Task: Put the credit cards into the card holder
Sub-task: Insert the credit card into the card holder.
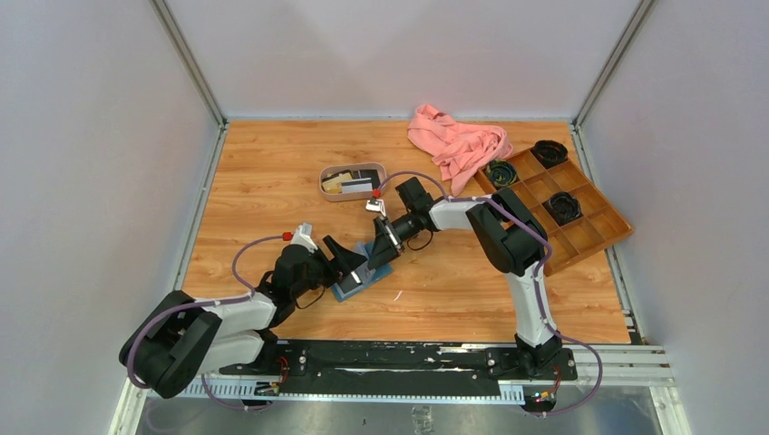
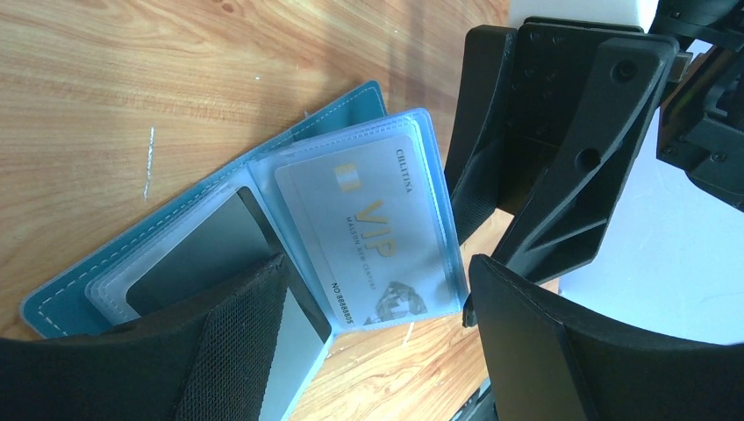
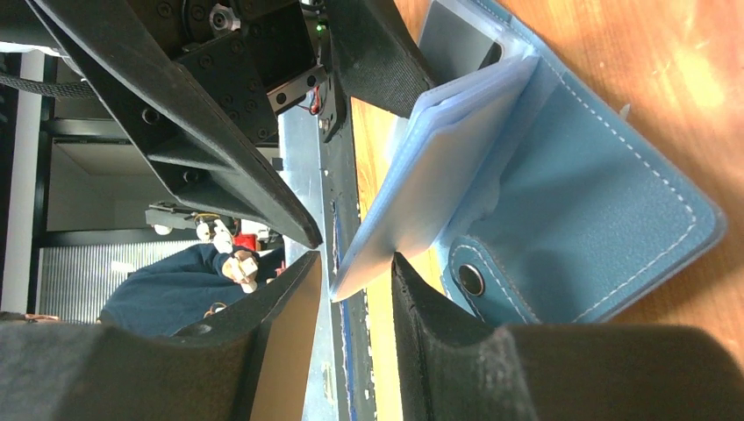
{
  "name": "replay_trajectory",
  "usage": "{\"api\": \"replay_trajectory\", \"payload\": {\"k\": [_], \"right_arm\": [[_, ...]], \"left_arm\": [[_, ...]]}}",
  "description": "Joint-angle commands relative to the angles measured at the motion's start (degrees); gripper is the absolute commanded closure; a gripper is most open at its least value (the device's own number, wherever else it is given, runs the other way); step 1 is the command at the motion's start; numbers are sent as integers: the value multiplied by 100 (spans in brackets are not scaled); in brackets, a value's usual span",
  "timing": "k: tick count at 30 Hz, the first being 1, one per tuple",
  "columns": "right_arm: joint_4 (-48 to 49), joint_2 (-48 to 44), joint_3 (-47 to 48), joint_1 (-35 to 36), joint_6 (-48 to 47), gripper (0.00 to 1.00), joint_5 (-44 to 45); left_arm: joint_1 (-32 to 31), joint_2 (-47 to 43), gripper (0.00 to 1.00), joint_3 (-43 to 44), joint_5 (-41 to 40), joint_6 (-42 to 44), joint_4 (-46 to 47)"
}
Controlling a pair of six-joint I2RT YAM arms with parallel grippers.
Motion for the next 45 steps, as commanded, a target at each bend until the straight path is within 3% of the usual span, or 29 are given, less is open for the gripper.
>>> {"api": "replay_trajectory", "payload": {"k": [1,12,22,28,33,37,42,45], "right_arm": [[334,-68,-62,94,296,61,-211],[348,42,-66,97,347,70,-162],[343,66,-62,95,357,80,-167],[334,81,-75,93,324,81,-70],[-51,47,-48,92,-44,75,301],[-714,-18,128,87,-612,62,589],[-777,-312,83,129,-993,44,440],[-886,-457,64,225,-1247,39,536]], "left_arm": [[-26,171,19,91,-106,92,71],[-23,489,21,126,-84,16,216],[-22,688,32,49,-130,5,216],[17,591,37,-5,-99,11,214],[53,408,38,-122,-90,-7,208],[83,305,39,-190,-70,-8,207],[105,319,39,-187,-43,4,208],[106,332,39,-175,-21,16,207]]}}
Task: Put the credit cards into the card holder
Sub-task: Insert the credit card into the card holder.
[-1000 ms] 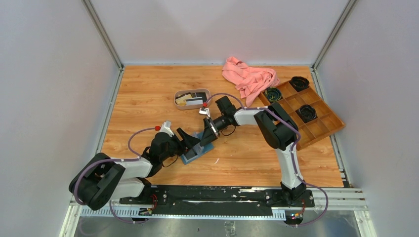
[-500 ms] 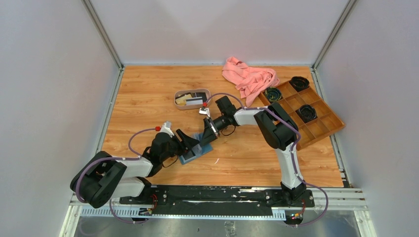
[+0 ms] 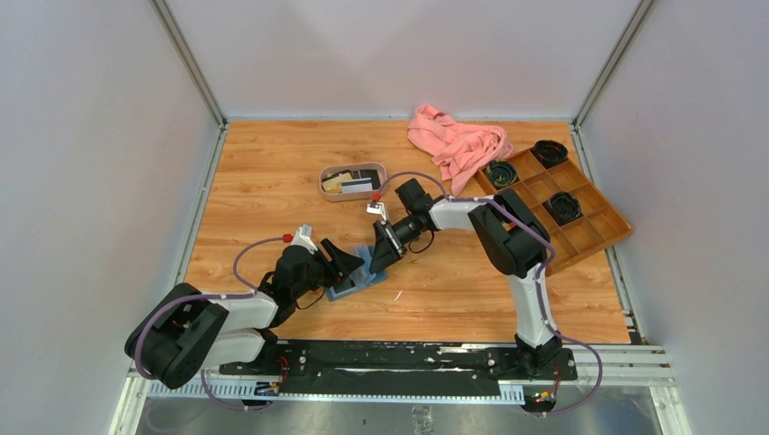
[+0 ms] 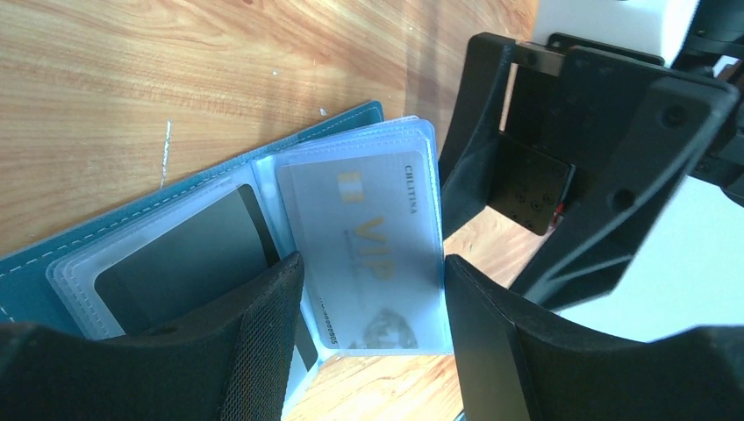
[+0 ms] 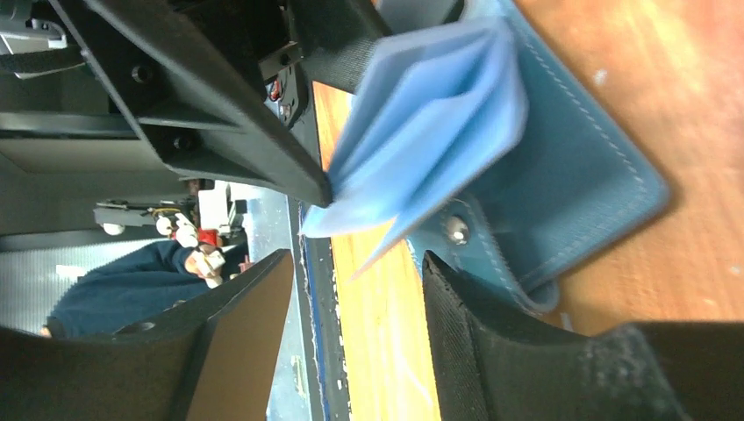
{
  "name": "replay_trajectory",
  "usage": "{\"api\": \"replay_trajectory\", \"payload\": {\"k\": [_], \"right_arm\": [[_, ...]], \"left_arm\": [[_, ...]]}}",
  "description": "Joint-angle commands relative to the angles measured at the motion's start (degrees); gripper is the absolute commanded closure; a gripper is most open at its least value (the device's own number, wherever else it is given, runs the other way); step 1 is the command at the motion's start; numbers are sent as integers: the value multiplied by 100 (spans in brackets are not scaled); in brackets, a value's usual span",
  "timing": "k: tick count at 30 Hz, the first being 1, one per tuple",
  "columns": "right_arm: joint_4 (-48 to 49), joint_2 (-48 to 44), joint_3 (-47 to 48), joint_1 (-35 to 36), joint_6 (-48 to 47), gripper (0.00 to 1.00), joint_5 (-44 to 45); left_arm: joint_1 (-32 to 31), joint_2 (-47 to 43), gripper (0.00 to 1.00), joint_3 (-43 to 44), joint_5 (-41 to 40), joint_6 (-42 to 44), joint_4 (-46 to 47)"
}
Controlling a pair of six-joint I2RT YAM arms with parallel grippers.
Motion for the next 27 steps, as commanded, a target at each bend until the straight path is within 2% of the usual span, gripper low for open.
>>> {"api": "replay_trajectory", "payload": {"k": [1,9,14,20,27], "right_arm": [[-380,-398,82,249,-621,39,145],[-830,-324,301,475,-740,35,1251],[-926,-340,301,479,-880,36,1473],[-961,-337,284,469,-920,43,1647],[-952,-437,177,441,-1099,43,1907]], "left_arm": [[53,-14,39,-98,-49,105,-149],[77,-64,39,-115,-3,114,-149],[99,-46,39,-110,19,121,-148],[131,-35,39,-115,70,148,-148],[192,-69,39,-130,124,165,-144]]}}
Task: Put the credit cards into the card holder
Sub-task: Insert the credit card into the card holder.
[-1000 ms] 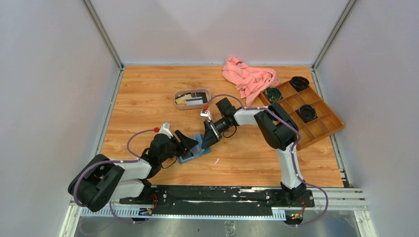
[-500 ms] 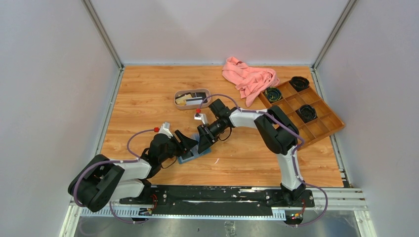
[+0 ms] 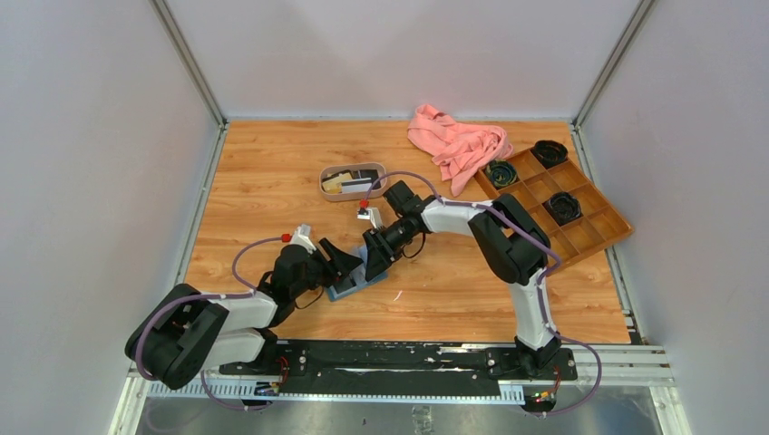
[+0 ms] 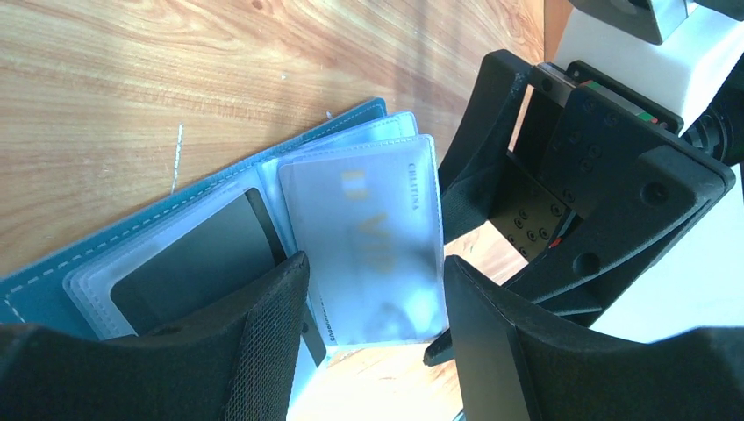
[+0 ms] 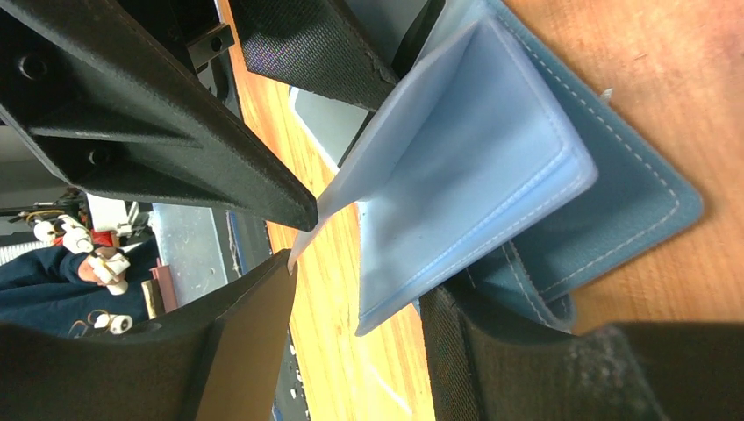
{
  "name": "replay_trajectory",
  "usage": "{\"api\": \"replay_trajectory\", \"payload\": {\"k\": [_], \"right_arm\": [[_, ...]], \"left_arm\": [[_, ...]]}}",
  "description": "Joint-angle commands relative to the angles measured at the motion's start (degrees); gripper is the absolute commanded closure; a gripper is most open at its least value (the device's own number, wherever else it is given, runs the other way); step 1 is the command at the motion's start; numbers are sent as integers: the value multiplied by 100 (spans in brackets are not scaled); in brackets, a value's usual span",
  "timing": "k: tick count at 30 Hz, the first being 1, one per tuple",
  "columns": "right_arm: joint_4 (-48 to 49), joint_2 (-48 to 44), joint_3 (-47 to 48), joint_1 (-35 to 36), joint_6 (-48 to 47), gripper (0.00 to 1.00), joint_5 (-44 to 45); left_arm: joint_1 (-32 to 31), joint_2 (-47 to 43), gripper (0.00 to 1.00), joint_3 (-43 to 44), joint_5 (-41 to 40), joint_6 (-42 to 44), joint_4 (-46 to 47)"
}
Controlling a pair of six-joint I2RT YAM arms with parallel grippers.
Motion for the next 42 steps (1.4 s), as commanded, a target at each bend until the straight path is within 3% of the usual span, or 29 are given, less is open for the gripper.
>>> {"api": "replay_trajectory", "payload": {"k": [1,11,21,34,36,42], "right_arm": [[-177,-140,-32,-6,-256,43,626],[-102,-152,-36,-153,-286,36,-456],[-279,-279,0,-262,-616,38,40],[-768,-660,365,-49,-1215,60,1145],[-767,-606,428,97,-1165,61,1188],[-787,-113,791,421,-696,76,958]], "left_arm": [[73,-50,39,-134,-3,164,-112],[163,-228,42,-299,-1,140,-114],[219,-548,47,-416,45,53,-114],[302,-955,48,-726,38,20,-234],[315,-953,49,-734,55,29,-228],[350,-1042,49,-816,84,9,-236]]}}
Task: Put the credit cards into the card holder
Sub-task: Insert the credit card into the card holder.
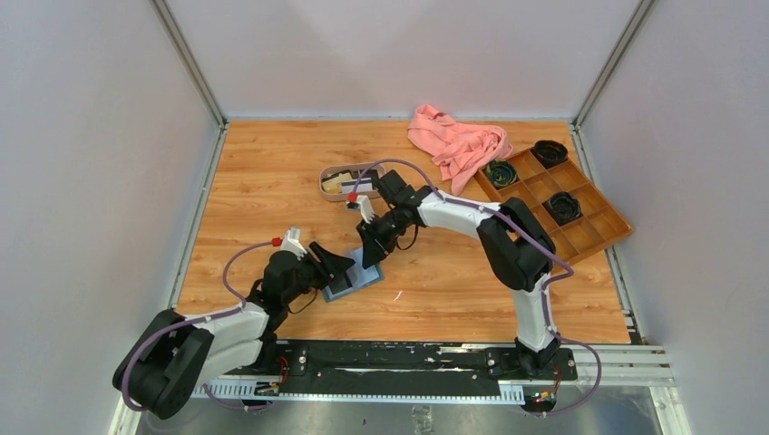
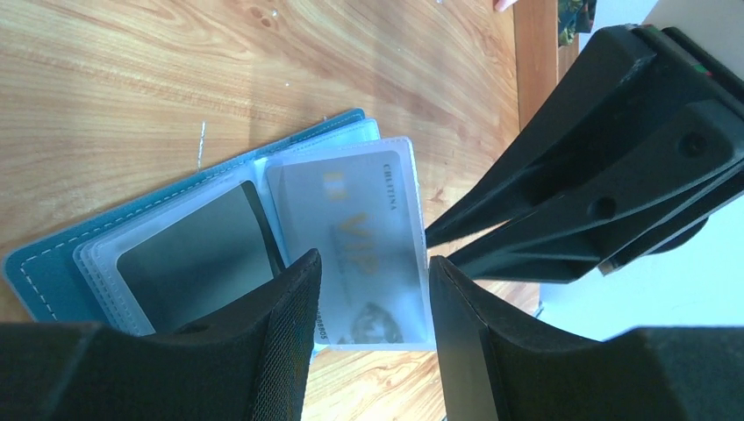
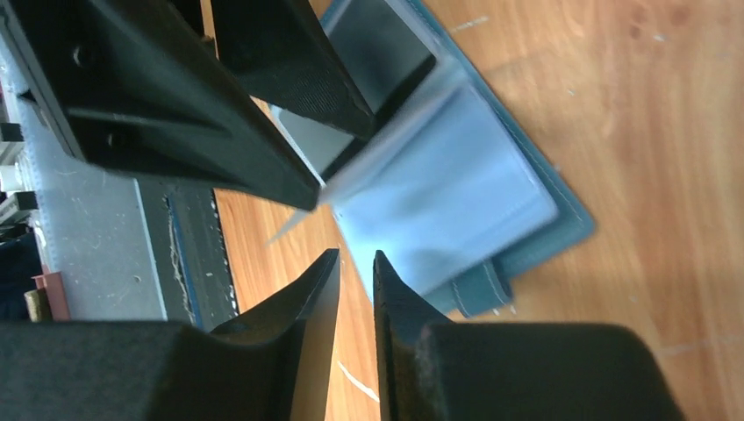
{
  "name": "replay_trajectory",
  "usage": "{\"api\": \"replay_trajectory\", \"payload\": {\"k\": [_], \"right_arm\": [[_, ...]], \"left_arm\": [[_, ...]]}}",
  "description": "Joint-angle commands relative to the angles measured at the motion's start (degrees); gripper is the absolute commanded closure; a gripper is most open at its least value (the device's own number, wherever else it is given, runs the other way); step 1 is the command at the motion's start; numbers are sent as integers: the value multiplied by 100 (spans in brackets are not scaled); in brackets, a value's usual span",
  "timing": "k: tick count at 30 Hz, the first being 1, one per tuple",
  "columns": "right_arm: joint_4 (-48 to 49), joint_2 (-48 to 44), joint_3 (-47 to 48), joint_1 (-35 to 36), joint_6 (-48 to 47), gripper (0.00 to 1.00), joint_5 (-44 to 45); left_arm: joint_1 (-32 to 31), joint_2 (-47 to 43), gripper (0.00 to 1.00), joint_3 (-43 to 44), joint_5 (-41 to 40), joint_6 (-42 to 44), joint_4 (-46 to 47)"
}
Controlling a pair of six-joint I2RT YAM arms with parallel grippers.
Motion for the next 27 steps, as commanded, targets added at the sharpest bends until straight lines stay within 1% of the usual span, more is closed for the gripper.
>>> {"api": "replay_trajectory", "payload": {"k": [1,5,9,12,16,19,24,27], "right_arm": [[-184,412,323,272,332,79,-100],[-177,774,704,362,694,86,-402],[-167,987,983,428,932,87,-532],[-137,987,1048,447,974,88,-568],[-84,999,1053,501,1035,88,-632],[-38,1072,1081,566,1124,87,-668],[28,1250,1185,652,1321,86,-741],[79,1325,1208,657,1403,85,-779]], "left_arm": [[74,-159,48,-443,7,32,-53],[125,-337,44,-464,105,59,-183],[245,-745,43,-538,247,56,-443],[358,-1297,43,-621,307,71,-918],[484,-2286,43,-610,314,165,-1942],[538,-2933,43,-499,178,297,-2886],[563,-3522,44,46,-347,833,-4879],[565,-3754,45,350,-597,1112,-5526]]}}
